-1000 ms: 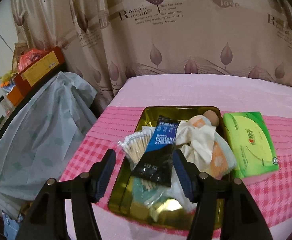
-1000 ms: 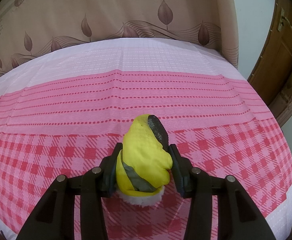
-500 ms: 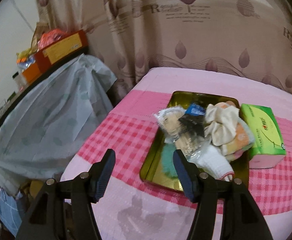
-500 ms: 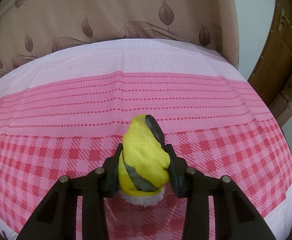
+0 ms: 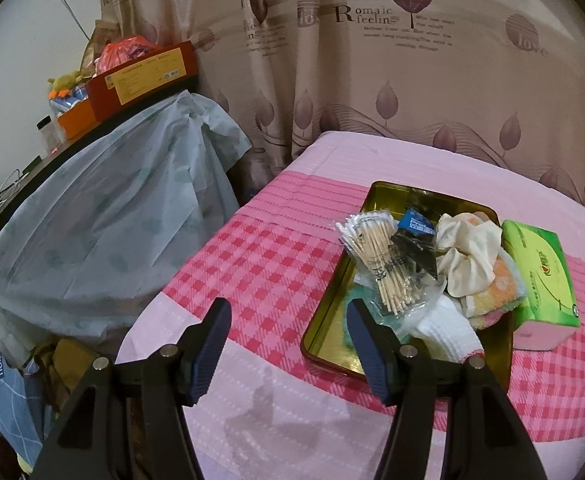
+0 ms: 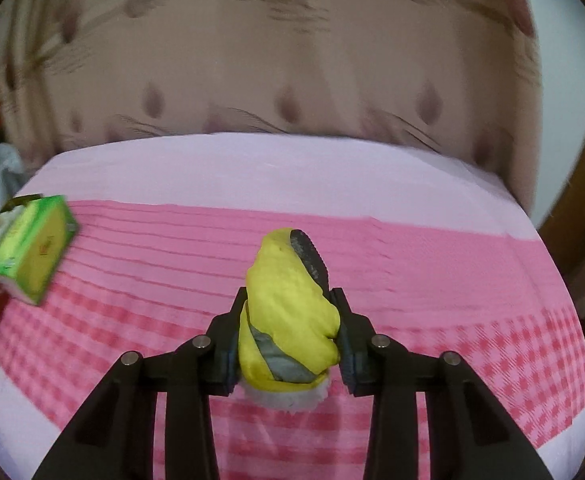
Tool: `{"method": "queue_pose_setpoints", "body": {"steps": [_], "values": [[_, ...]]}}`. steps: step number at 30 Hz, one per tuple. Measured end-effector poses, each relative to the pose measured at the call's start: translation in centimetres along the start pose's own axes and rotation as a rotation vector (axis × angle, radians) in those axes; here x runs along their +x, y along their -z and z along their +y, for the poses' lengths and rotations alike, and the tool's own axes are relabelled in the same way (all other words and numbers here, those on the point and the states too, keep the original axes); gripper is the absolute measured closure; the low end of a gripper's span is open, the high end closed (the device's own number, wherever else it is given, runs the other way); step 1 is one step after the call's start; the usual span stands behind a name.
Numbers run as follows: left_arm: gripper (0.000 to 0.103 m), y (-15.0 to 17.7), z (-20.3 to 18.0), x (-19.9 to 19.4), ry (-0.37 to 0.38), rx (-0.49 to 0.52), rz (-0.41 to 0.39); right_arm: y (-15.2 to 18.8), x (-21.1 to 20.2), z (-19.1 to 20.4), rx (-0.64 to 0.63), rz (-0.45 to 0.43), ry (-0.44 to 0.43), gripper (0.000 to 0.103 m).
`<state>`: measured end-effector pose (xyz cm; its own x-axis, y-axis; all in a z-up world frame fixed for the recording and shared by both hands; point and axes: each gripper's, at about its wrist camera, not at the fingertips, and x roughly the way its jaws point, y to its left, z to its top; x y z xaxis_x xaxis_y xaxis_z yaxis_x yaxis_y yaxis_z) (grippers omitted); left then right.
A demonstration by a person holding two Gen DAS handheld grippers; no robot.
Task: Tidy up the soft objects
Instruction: 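Carry the yellow-black sponge into the gold tin and open the right tool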
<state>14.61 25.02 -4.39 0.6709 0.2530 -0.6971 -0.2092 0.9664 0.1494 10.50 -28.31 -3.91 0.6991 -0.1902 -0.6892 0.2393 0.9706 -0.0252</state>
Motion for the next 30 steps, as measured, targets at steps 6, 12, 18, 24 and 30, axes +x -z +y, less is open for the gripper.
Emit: {"method": "queue_pose_setpoints", "body": {"steps": [6,12,18,24,30], "values": [[0.041,0.0,0.7,0.3,-0.01,-0.033,0.012,-1.7,-1.4,6.6,-0.094,-0.037,-0.115,0.068],[0.041,0.0,1.4,0.6,-0.027,-0.061,0.016,-3.1,-2.8,14.7,-0.208,-0.065,-0.245,0.068],[0.041,-0.1,1.9,0.3,-0.05,-0.077,0.0,-3.9,-4.0,23.0,-0.316,-0.079,-0.379,0.068],[0.041,-0.1,2.4,0.4,-0.064,-0.093,-0.002,-3.9,-4.3,29.3,-0.402,-0.081,-0.464,0.068],[0.041,-0.2,2.6,0.5,-0.077,-0.095,0.0,-4.3,-3.0,33.1,-0.44,-0.067,-0.492,0.068]]}}
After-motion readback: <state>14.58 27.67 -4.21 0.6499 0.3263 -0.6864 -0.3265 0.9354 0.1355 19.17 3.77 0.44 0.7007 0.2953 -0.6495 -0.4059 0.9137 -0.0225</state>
